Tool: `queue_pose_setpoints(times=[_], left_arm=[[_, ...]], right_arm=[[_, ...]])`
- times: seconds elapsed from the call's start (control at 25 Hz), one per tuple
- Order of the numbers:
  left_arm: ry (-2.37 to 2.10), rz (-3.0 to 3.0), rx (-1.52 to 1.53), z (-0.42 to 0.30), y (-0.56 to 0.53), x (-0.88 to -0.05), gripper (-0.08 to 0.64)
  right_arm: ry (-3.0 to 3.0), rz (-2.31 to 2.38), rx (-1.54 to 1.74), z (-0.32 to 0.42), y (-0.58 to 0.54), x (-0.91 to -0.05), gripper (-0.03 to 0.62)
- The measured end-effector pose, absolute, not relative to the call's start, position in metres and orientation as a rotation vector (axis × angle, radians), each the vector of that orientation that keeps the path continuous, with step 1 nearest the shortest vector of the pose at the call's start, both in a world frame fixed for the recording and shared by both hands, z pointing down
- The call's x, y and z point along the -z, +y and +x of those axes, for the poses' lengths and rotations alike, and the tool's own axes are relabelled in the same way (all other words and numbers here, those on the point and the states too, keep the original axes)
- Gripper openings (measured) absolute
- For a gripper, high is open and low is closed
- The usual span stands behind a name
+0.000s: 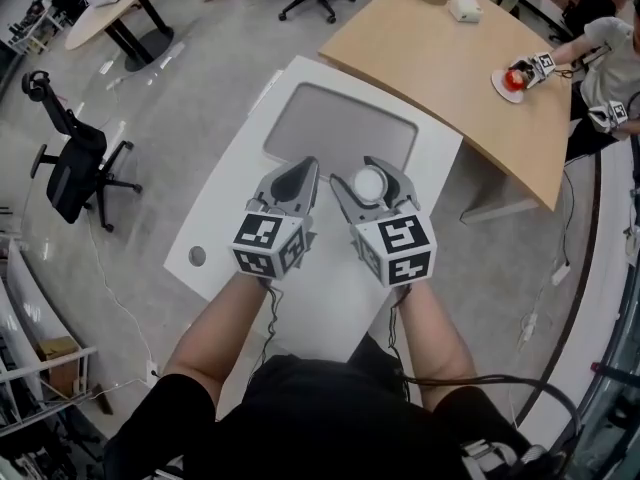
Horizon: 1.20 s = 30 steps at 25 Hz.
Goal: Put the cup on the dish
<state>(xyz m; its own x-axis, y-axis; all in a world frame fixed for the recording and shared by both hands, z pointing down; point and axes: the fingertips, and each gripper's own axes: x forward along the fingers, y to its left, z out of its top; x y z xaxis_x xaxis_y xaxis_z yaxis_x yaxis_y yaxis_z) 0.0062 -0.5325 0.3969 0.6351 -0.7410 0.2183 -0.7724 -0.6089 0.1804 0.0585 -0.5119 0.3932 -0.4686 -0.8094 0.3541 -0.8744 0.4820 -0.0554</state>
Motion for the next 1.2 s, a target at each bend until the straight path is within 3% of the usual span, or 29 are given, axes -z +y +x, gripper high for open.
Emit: queue_pose_setpoints(times=[0.76, 1.2], left_arm=[[-1.302, 2.574, -0.211, 0.056, -0.701, -0.514, 0.006], [-1.341, 2.542, -0.267, 0.087, -0.741, -0.581, 0.006]], right_arm=[[-2.433, 1.409, -0.336, 0.095, -0.669, -0.507, 0.247], [-2.366, 1.4, -0.372, 0.122, -0.707, -0.59, 0.247]])
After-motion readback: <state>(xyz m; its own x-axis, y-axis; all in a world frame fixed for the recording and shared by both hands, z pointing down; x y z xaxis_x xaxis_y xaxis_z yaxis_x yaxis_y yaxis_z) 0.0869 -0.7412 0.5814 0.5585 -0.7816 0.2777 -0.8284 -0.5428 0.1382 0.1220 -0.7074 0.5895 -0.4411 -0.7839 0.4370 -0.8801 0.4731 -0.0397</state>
